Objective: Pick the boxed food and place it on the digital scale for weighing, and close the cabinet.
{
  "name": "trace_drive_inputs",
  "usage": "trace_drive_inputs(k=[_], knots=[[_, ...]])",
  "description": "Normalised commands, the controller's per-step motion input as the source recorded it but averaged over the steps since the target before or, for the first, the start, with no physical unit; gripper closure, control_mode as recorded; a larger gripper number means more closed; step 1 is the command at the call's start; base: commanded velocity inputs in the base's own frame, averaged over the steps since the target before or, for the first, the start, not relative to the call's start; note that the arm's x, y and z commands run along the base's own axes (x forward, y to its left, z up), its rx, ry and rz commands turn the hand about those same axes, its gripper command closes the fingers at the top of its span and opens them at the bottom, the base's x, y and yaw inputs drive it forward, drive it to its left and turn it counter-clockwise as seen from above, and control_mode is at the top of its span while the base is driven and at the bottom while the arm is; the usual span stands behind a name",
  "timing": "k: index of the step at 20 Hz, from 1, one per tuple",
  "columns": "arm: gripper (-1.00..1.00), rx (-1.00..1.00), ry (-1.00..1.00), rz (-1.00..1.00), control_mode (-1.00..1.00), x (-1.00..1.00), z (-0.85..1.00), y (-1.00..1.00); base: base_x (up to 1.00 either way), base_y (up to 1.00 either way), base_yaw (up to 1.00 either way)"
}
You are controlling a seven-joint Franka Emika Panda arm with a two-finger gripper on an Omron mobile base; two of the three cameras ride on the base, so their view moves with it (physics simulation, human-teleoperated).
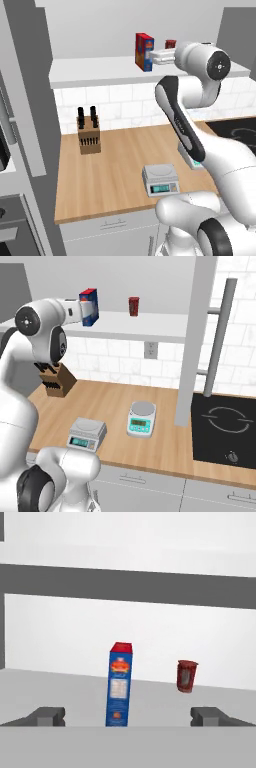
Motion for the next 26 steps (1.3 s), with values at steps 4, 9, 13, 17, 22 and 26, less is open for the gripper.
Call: trace_drive_inputs(k=[4,9,13,17,22,26], knots=[[-1.00,0.00,0.00,0.00,-1.00,0.51,0.00,0.00,0.00,0.00,0.00],[-1.00,0.00,0.00,0.00,-1.00,0.49,0.00,0.05,0.00,0.00,0.00],[-1.00,0.00,0.00,0.00,-1.00,0.49,0.00,0.09,0.00,0.00,0.00],[-1.00,0.00,0.00,0.00,-1.00,0.53,0.00,0.13,0.00,0.00,0.00],[-1.00,0.00,0.00,0.00,-1.00,0.49,0.00,0.16,0.00,0.00,0.00],[-1.00,0.00,0.01,0.00,-1.00,0.53,0.00,0.00,0.00,0.00,0.00]])
